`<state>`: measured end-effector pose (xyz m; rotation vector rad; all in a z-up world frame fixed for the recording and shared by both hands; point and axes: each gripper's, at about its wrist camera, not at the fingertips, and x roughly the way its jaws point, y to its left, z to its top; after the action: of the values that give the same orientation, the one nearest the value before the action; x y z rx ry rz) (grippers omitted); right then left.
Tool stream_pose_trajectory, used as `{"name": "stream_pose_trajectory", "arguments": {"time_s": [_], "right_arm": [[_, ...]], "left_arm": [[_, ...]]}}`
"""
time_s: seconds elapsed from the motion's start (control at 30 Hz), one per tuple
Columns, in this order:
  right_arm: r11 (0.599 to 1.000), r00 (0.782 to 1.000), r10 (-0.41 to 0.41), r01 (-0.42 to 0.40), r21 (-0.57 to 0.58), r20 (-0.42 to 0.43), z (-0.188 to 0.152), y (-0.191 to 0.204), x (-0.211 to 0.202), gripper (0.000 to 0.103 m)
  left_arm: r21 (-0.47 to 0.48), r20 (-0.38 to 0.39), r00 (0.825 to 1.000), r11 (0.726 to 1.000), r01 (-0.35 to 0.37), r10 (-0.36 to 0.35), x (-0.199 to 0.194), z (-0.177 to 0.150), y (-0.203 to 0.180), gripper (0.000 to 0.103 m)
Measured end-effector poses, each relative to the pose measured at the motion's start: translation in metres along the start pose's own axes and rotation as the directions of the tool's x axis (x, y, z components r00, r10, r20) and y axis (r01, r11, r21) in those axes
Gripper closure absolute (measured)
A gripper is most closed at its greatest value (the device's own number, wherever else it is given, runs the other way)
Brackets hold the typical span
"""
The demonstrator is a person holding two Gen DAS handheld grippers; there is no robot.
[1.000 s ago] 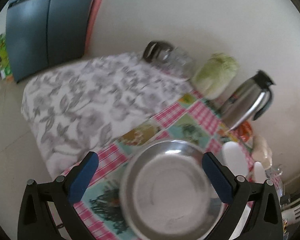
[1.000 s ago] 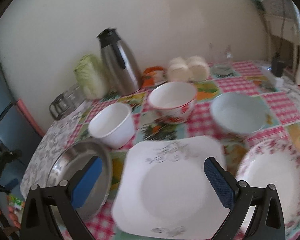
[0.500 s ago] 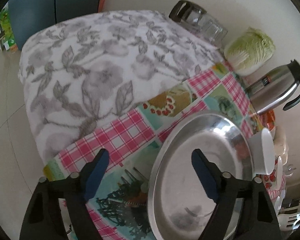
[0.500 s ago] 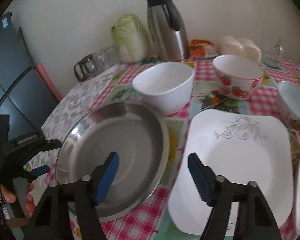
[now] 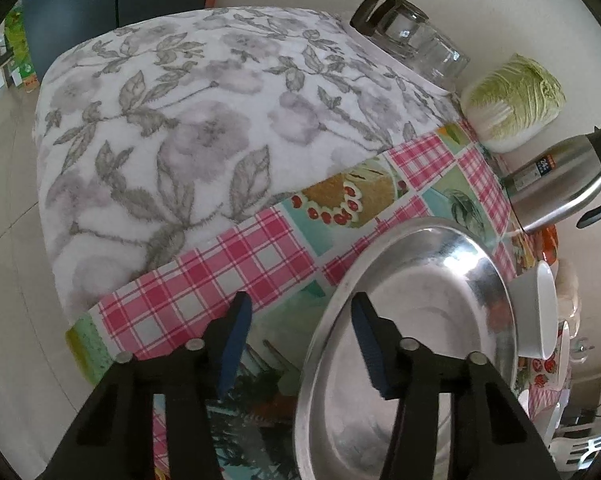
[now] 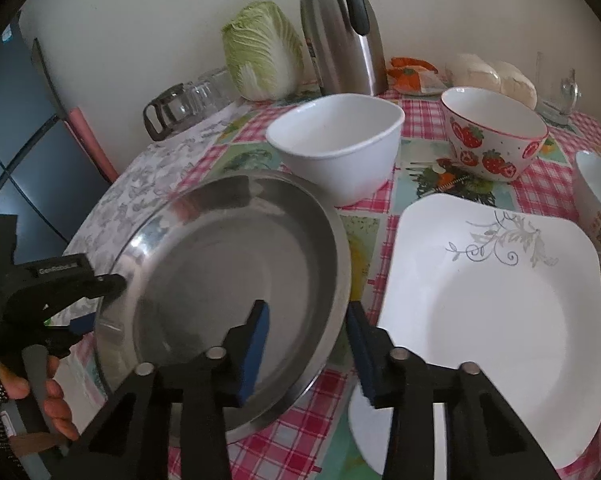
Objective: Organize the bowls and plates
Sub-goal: 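Lift the steel tray by its rim with the right tool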
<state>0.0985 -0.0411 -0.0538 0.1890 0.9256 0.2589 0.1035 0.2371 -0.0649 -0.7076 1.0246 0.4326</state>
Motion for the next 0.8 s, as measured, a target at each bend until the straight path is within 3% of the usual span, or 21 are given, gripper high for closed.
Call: {"name": "stream_pose_trajectory", "arguments": {"time_s": [0.2,0.5,0.53,0.6,0.8], "right_arm": [[1.0,1.0,-0.001,0.001,0.014,-0.003,0.001,-0.003,0.002,0.076],[1.0,0.999,-0.009,0.009,-0.005,-0.031,0.0,0.004,0.011,0.078],[1.0,0.999,-0.01,0.009,-0.008,-0.031,0.0,0.005,0.012,0.078],[1.0,0.999,-0.013,0.013,-0.018,-0.03,-0.001,0.005,0.012,0.079],[0.998,0.999,-0.025,0.024,-0.05,-0.023,0.0,0.011,0.006,0.08]], "left_arm": [[0.004,0.004,1.0,1.0,-0.012,0.012,-0.001,-0.001,0.001,0.051],[0.084,0.04,0.997,0.994,-0.076,0.073,0.003,-0.004,-0.012,0.052],[0.088,0.042,0.996,0.993,-0.079,0.076,0.003,-0.004,-0.012,0.06],[0.065,0.019,1.0,0.998,-0.007,0.006,0.004,-0.004,-0.009,0.076],[0.048,0.007,1.0,0.999,0.006,-0.007,0.0,-0.004,-0.005,0.079]]}}
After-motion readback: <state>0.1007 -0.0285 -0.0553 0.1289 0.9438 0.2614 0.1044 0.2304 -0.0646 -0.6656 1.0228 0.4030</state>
